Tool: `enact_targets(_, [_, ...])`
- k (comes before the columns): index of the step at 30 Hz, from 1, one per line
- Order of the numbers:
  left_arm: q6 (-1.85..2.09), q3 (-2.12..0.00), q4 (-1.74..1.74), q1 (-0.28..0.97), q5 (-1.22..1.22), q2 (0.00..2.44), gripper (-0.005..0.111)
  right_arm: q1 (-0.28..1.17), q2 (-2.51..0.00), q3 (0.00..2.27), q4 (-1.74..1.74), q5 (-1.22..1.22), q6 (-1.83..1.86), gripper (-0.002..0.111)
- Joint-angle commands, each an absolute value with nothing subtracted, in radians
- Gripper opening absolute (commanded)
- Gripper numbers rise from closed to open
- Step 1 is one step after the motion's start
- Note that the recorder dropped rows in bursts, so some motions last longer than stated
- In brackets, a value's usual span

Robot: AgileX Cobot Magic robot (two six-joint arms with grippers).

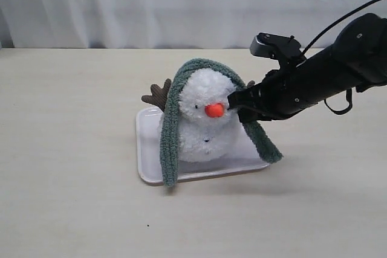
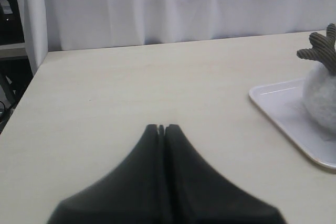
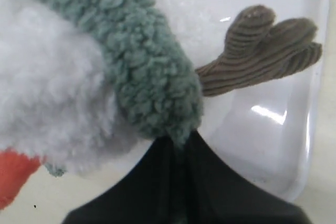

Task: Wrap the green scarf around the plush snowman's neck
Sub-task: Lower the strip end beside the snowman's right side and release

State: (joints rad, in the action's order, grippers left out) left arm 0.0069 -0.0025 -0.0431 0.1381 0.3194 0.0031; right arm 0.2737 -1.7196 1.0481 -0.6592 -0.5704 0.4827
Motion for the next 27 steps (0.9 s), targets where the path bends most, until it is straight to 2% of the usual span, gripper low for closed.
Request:
enact_targets(1, [0.005,0.0,-0.039,0.135,0.31,0.0,0.0,0.305,-1.749,1.033,-0.676,-0.572,0.567,0.004])
enact_targets(5, [0.005,0.0,-0.039,0.135,0.31,0.0,0.0,0.317,-1.789,1.032,-0.664,-0.57,0.572,0.004])
enact_targets(8, [0.005,0.0,-0.039,0.135,0.31,0.0,0.0,0.317,-1.794,1.032,-0.65,-0.57,0.572,0.009])
enact_targets(15, [0.005,0.0,-0.039,0.135,0.31,0.0,0.0,0.317,-1.769,1.032,-0.627,-0.601,0.586,0.044])
enact_targets(18, [0.005,0.0,-0.039,0.135,0.31,0.0,0.0,0.317,-1.742,1.032,-0.585,-0.616,0.59,0.054])
enact_targets(22, [0.005,0.0,-0.039,0.135,0.31,0.0,0.0,0.317,-1.692,1.032,-0.543,-0.647,0.59,0.058])
enact_targets(27, [0.005,0.0,-0.039,0.135,0.31,0.0,0.0,0.317,-1.6,1.032,-0.471,-0.685,0.57,0.058])
